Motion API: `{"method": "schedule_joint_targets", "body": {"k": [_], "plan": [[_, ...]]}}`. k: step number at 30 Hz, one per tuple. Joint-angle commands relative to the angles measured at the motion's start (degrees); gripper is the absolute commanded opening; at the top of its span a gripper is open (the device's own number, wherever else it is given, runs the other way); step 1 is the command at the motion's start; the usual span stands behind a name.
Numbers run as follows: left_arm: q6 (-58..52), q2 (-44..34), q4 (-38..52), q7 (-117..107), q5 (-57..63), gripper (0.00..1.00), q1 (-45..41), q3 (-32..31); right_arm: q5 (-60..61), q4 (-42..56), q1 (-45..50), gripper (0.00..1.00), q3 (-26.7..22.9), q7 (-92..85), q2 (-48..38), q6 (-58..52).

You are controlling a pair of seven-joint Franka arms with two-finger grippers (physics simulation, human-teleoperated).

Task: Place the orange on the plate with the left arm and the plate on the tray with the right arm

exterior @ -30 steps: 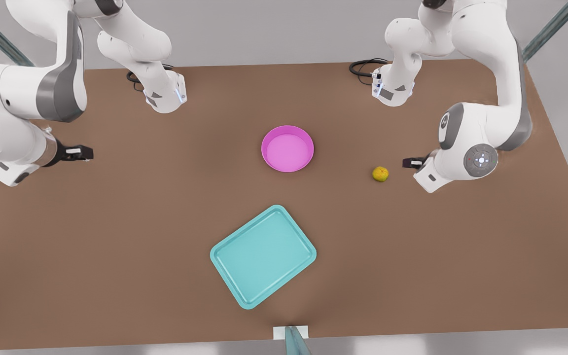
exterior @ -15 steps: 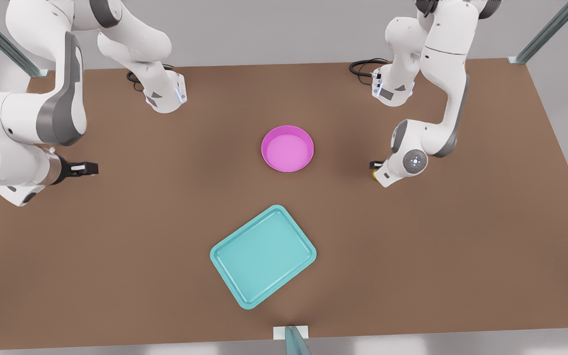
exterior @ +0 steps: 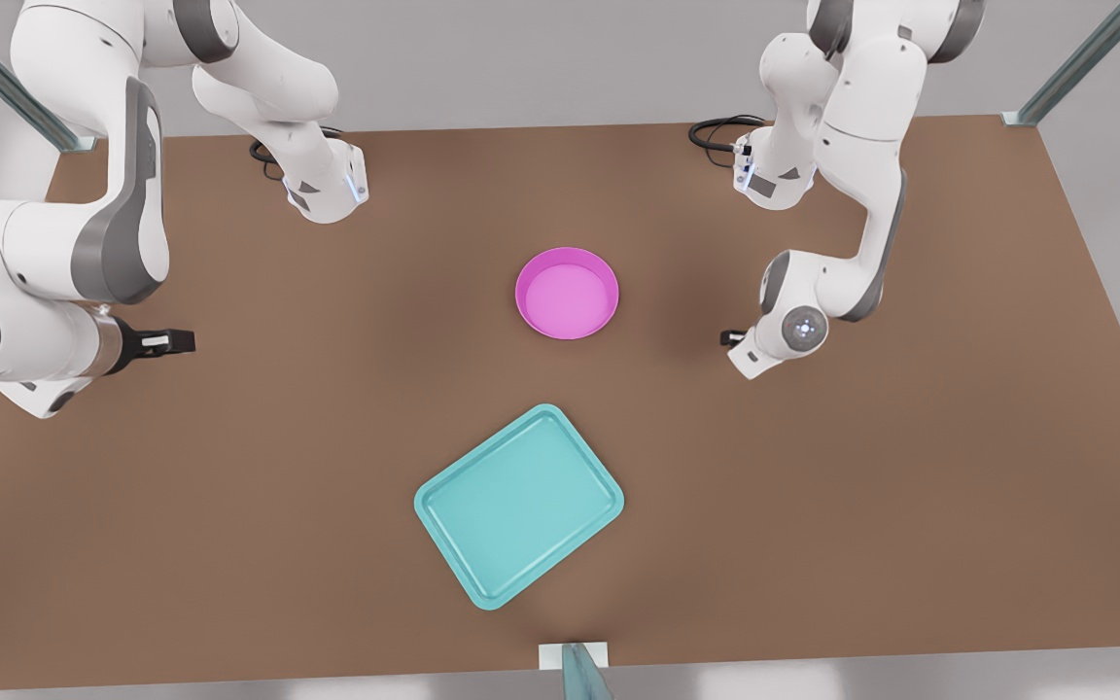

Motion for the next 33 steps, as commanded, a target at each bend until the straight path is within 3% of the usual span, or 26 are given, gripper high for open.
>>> {"method": "schedule_joint_targets", "body": {"k": [1,11,14,16,19,21,23,25,28,33], "plan": [[2.13,0.15,0.09,-0.54,0.11,1.0,0.0,0.0,0.04,-0.02,-0.07,1.0,0.0,-0.18,-0.04,0.07],[2.66,1.56,-0.18,-0.63,0.02,1.0,-0.09,0.0,2.15,-0.37,-1.74,1.0,0.0,-0.18,0.22,0.07],[1.69,1.56,-0.18,-0.54,0.02,0.73,-0.08,0.0,2.15,-0.54,-1.57,1.0,0.0,-0.18,0.22,-0.46],[1.6,1.47,-0.18,-0.63,0.02,0.64,-0.09,0.0,2.5,-0.81,-1.65,1.0,0.0,-0.18,0.31,-0.63],[-4.11,-1.17,1.14,-1.42,-0.07,0.64,-0.26,0.0,2.5,-0.81,-1.57,1.0,0.0,-0.18,0.66,-0.55],[-13.51,-1.08,8.17,-8.1,-1.82,0.65,-3.07,-1.49,2.59,-1.42,-1.66,1.0,0.0,-0.1,0.58,-0.81],[-19.57,-0.29,14.32,-15.03,-5.26,0.65,-4.65,-6.76,2.59,-1.6,-1.74,1.0,0.0,-0.1,0.75,-0.72],[-21.6,2.61,20.56,-26.02,-7.45,0.65,-11.07,-11.42,2.59,-1.6,-2.01,1.0,0.0,-0.1,1.1,-0.72],[-25.56,9.03,30.85,-37.98,-8.95,0.65,-20.38,-12.48,2.59,-1.42,-2.01,1.0,0.0,-0.1,1.54,-0.55],[-25.91,9.82,30.24,-40.09,-11.67,0.65,-24.87,-12.48,3.64,-1.25,-2.88,1.0,0.0,-0.1,2.86,-0.02]]}}
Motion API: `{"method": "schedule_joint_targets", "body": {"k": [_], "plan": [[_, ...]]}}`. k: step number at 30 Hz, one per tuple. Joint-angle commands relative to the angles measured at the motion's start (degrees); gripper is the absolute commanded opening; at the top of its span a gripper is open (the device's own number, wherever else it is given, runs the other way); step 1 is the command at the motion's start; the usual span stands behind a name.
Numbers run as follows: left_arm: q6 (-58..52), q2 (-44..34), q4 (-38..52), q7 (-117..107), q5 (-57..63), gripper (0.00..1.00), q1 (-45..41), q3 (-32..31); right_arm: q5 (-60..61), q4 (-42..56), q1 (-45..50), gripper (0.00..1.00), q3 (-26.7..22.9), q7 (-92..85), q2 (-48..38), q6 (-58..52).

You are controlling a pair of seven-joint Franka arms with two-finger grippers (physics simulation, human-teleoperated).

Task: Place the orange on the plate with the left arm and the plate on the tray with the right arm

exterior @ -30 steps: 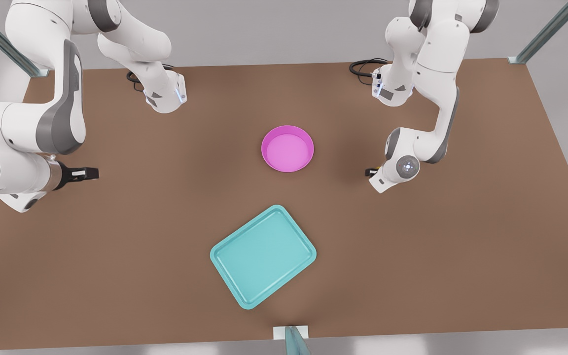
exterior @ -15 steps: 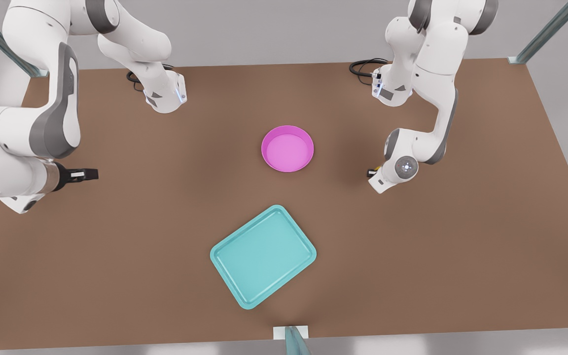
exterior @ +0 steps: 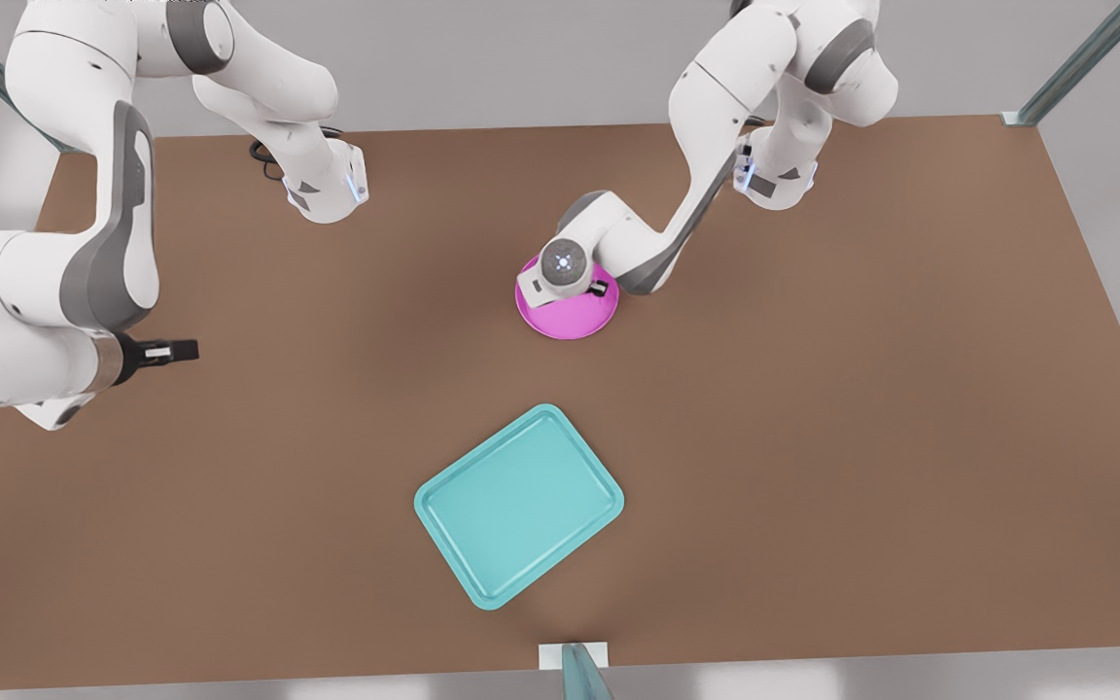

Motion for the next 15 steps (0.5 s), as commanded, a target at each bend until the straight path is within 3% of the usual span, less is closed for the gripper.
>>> {"method": "schedule_joint_targets", "body": {"k": [1,2,4,6,7,9,10,11,13,14,15], "plan": [[-3.81,0.25,-0.02,-22.28,-1.46,0.68,-0.79,-0.01,0.49,0.09,-0.27,1.0,0.0,0.02,0.57,0.43],[-3.63,1.21,0.42,-22.71,-1.46,1.0,-0.97,-0.01,0.58,0.18,-0.36,1.0,0.0,0.02,0.74,0.43],[-3.63,1.83,0.95,-23.24,-1.46,1.0,-0.97,-0.01,1.98,-0.09,-0.8,1.0,-0.08,0.02,1.62,0.52],[-6.08,0.95,1.21,-22.28,-1.29,1.0,-0.8,0.87,11.73,-2.72,-0.01,1.0,0.09,0.11,5.92,6.39],[-14.41,-2.03,5.42,-19.82,-1.28,1.0,0.0,6.31,14.64,-6.67,2.62,1.0,0.27,0.19,6.46,15.18],[-45.88,-2.92,27.48,-3.05,-5.5,1.0,1.93,27.57,23.16,-18.97,10.09,1.0,0.44,4.68,5.32,34.86],[-51.09,-4.58,31.71,6.81,-5.42,1.0,1.84,40.05,30.63,-24.08,12.38,1.0,0.53,4.68,5.58,43.66],[-50.83,-7.13,31.89,10.59,-5.42,1.0,1.84,48.14,32.13,-29.25,17.21,1.0,0.53,4.76,4.61,52.61],[-50.48,-7.75,34.08,18.07,-4.89,1.0,1.93,55.1,37.58,-39.11,26.18,1.0,0.88,4.85,3.9,69.85],[-47.84,-10.38,33.64,17.81,-3.93,1.0,9.91,47.57,40.22,-40.69,29.87,1.0,0.97,4.85,4.52,73.46],[-46.53,-14.86,33.2,16.75,7.31,1.0,25.11,23.85,40.48,-40.6,33.12,1.0,0.97,6.43,5.49,73.55]]}}
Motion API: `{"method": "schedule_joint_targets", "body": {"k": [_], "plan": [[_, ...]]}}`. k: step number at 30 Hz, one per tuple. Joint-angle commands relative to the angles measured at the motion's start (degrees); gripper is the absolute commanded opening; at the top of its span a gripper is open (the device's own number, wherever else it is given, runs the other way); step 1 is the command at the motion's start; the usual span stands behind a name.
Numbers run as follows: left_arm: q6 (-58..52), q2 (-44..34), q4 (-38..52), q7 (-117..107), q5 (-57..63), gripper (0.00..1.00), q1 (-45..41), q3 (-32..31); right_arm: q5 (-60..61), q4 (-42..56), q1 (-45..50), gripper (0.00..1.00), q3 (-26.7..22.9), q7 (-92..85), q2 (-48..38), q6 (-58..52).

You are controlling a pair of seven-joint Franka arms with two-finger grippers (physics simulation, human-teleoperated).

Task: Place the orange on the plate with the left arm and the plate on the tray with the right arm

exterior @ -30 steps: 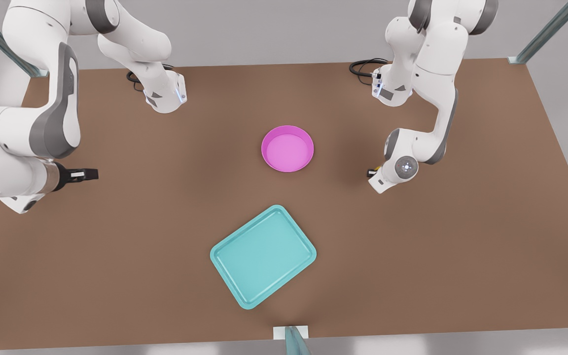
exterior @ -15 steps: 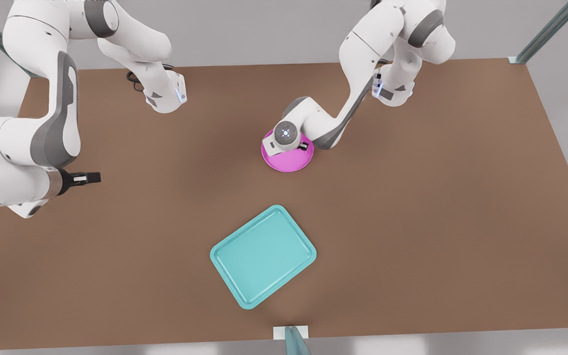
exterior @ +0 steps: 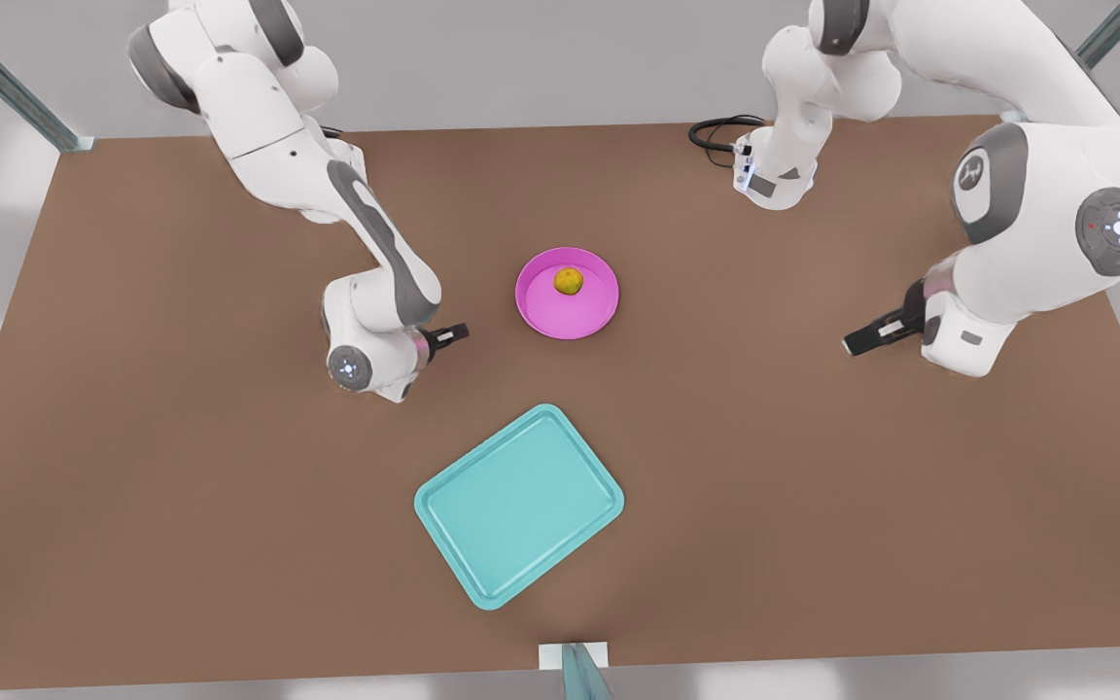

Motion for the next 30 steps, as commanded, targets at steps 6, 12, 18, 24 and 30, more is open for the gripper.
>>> {"method": "schedule_joint_targets", "body": {"k": [6,12,18,24,30], "plan": [[-1.34,-6.45,-4.77,19.16,11.48,1.0,10.34,-15.13,12.61,-0.2,9.35,1.0,3.28,7.06,3.58,34.13],[-1.87,-7.77,-2.75,21.27,11.75,1.0,9.81,-15.74,12.87,-2.84,10.05,1.0,5.3,6.97,3.4,34.31],[-2.48,-7.33,-3.28,21.53,11.31,1.0,9.9,-15.74,13.4,-2.75,15.59,1.0,5.57,6.97,6.04,38.35],[-8.46,-7.68,-3.36,21.36,11.31,1.0,9.81,-15.74,13.4,-2.58,15.59,0.84,5.66,6.97,6.57,38.18],[-8.9,-7.51,-3.36,21.27,10.96,1.0,9.81,-15.92,13.31,-2.4,15.41,0.59,5.57,6.45,6.39,37.56]]}}
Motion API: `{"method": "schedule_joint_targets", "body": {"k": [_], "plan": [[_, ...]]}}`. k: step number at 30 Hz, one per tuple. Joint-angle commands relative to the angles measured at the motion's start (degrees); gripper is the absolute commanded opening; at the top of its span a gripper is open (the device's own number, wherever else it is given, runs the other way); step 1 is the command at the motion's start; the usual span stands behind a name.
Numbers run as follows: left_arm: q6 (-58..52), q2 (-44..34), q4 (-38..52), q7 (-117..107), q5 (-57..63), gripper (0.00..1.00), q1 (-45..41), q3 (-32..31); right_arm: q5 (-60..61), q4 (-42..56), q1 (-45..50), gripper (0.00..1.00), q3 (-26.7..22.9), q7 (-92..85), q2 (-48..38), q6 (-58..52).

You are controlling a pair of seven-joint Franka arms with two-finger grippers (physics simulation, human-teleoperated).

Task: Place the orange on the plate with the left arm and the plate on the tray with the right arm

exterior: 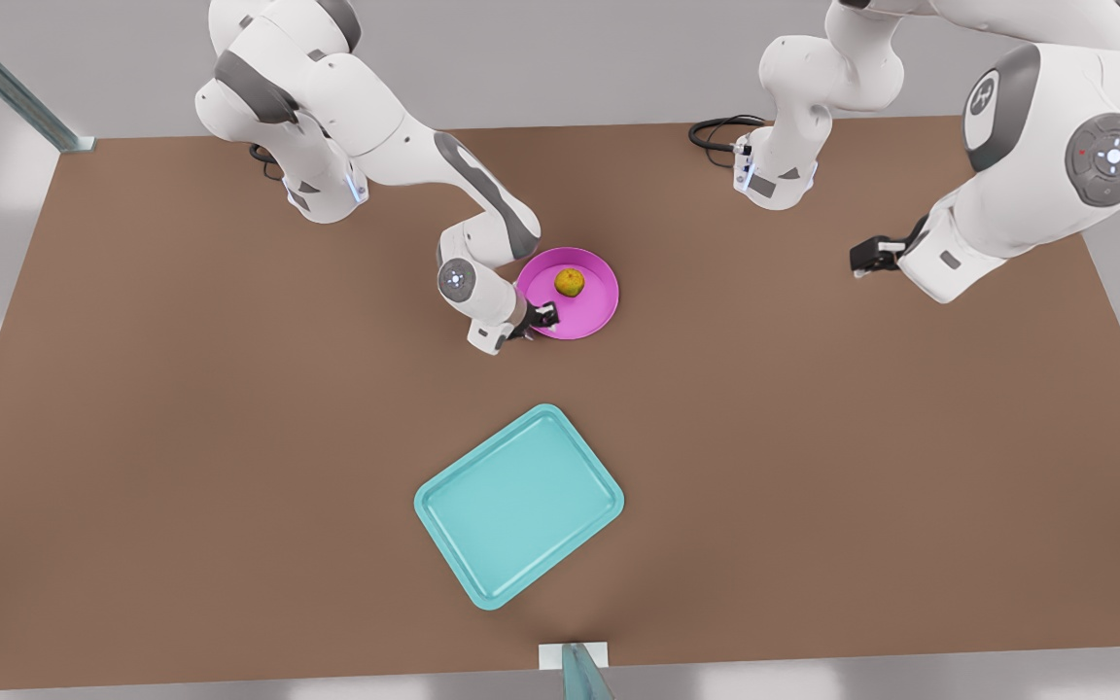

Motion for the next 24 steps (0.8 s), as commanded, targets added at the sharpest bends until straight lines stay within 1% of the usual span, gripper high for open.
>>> {"method": "schedule_joint_targets", "body": {"k": [1,2,3,5,7,10,16,21,24], "plan": [[-1.4,-0.16,0.11,4.23,-0.1,1.0,0.07,0.02,0.02,0.15,-0.01,0.52,0.07,0.72,-0.09,-0.02],[-1.4,-0.25,0.02,4.23,-0.45,1.0,0.07,0.02,0.02,0.23,-0.1,0.4,0.07,0.81,-0.09,-0.11],[-1.31,-0.16,0.11,4.23,-0.98,1.0,0.07,0.02,0.02,0.23,-0.18,0.34,0.07,0.9,-0.09,-0.28],[-1.14,-0.25,0.38,4.14,-1.95,1.0,0.07,0.19,0.02,0.5,-0.36,0.29,0.07,1.08,-0.09,-1.07],[-1.05,-0.07,0.55,3.79,-1.95,1.0,0.07,0.19,0.02,0.85,-0.45,0.22,0.07,0.72,-0.27,-2.13],[-1.14,0.01,0.64,3.7,-1.95,1.0,0.07,0.1,0.02,2.08,-1.06,0.21,-0.02,0.64,-0.88,-3.97],[-1.14,0.01,0.64,3.08,-1.95,1.0,-0.02,0.1,0.02,2.17,-1.94,0.21,0.07,0.55,-2.99,-4.06],[-1.23,-0.07,0.64,3.08,-1.86,1.0,-0.02,0.1,0.1,2.96,-6.07,0.21,0.15,0.46,-5.02,-6.52],[-1.31,0.01,0.64,2.47,-1.95,1.0,-0.02,0.02,0.1,5.59,-9.58,0.21,0.07,0.37,-5.28,-8.9]]}}
